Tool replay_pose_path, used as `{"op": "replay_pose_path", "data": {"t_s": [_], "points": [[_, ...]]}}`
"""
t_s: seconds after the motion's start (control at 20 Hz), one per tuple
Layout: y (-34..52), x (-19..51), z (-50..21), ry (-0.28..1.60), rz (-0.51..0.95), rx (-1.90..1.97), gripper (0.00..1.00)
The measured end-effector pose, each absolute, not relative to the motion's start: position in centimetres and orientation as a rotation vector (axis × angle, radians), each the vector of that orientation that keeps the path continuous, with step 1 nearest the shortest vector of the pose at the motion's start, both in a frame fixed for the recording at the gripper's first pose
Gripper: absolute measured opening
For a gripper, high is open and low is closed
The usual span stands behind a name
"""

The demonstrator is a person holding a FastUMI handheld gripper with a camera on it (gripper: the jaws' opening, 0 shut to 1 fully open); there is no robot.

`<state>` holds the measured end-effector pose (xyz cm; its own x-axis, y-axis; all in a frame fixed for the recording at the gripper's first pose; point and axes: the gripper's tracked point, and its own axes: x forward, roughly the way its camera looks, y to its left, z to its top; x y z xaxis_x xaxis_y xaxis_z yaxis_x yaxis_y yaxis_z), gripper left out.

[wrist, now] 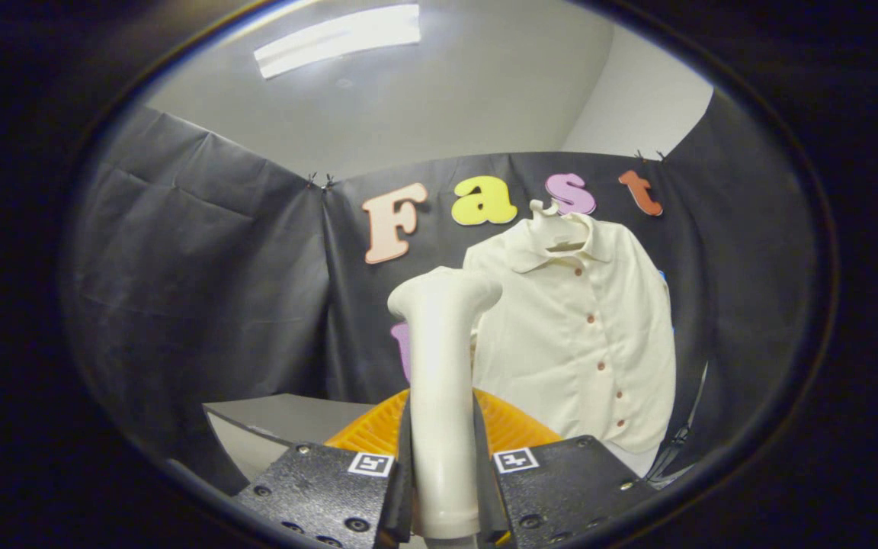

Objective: Iron the clothes twice with a garment steamer, once on the left side and once on the right side.

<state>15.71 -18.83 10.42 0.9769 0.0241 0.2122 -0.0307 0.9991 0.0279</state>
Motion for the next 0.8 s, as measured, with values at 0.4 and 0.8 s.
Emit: {"op": "replay_pose_path", "data": {"t_s": [0.4,0.8], "points": [[-24.7,24.2,9.6,-0.242,0.001,0.094,0.33],[-29.2,30.2,8.1,-0.219,-0.036,0.140,0.34]]}}
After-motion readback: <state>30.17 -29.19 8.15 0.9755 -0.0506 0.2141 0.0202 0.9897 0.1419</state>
